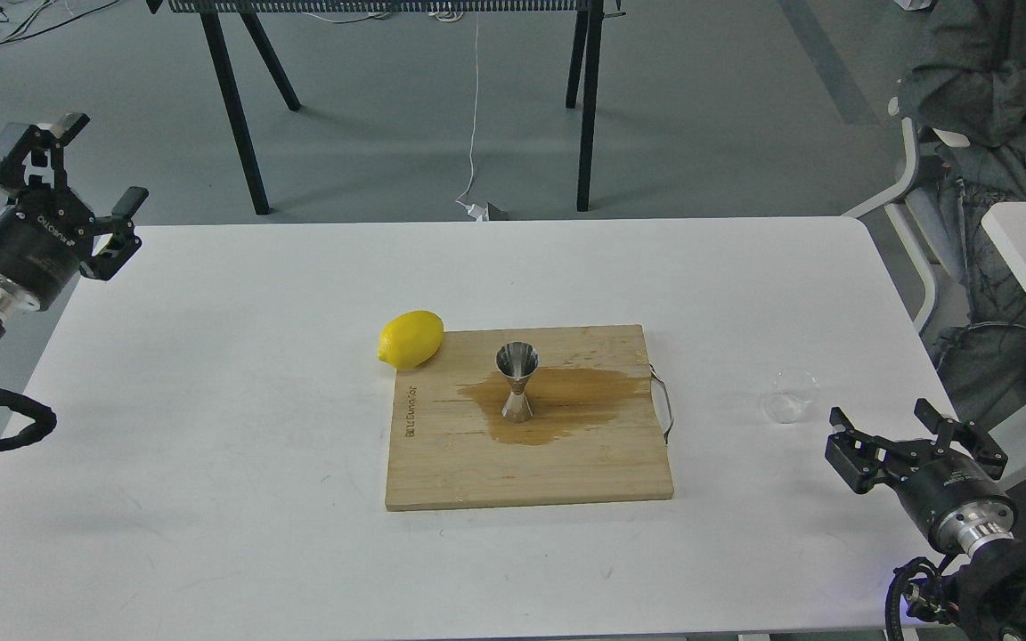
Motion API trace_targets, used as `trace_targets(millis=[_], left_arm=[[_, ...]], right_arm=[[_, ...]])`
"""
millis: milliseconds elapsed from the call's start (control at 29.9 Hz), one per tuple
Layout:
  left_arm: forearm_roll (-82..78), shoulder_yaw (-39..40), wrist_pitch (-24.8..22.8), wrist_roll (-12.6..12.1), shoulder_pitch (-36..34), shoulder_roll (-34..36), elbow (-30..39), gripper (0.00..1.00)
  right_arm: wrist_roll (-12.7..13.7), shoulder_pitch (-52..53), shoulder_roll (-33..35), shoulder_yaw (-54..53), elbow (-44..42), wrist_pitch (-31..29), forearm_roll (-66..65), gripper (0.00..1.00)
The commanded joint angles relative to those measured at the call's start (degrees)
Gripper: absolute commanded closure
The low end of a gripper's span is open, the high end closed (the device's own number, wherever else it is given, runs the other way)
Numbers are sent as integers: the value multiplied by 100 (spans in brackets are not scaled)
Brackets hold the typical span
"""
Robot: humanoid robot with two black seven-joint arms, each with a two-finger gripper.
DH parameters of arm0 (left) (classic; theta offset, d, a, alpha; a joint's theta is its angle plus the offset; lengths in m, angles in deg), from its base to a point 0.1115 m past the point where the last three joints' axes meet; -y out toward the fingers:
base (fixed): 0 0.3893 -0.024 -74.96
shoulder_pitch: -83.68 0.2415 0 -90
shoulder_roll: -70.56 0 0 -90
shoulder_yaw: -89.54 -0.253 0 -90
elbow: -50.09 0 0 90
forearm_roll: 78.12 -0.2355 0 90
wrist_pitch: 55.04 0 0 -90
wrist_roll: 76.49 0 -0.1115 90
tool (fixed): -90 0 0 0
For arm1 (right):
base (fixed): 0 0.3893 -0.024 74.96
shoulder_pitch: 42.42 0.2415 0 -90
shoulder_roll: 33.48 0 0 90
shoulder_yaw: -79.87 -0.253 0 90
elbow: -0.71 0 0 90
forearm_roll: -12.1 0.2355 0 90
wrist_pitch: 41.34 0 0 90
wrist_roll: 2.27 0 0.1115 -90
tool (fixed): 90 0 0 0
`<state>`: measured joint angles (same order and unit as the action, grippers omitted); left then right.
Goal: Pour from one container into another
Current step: 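Lower the right gripper to the small clear glass and grasp it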
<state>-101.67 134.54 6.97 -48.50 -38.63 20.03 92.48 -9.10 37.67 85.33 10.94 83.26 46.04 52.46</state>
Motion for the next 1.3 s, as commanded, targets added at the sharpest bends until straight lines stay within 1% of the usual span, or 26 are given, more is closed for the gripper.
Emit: trace_targets(millis=[0,100,201,435,635,769,1271], left_arm=[[0,1,0,0,5,-1,-2,0],[0,1,0,0,14,-1,-2,0],[0,1,0,0,40,-1,-2,0],[-9,1,0,0,49,-36,-37,0],[-9,1,0,0,84,-54,-90,0],[-9,1,0,0,119,-54,-90,0],[0,9,0,0,207,-54,-125,0]], right_arm=[[-3,217,-59,19,-90,323,-195,1],[-3,375,-261,89,-186,586,-283,1],[-3,533,-314,194,-292,806,-301,1],[-11,771,-516,415,-590,1008,-371,1],[15,859,-771,423,-916,1070,-635,1],[15,973,-824,432,-1065,1079,-670,1],[6,1272,-1035,432,-1312,1176,-811,1]])
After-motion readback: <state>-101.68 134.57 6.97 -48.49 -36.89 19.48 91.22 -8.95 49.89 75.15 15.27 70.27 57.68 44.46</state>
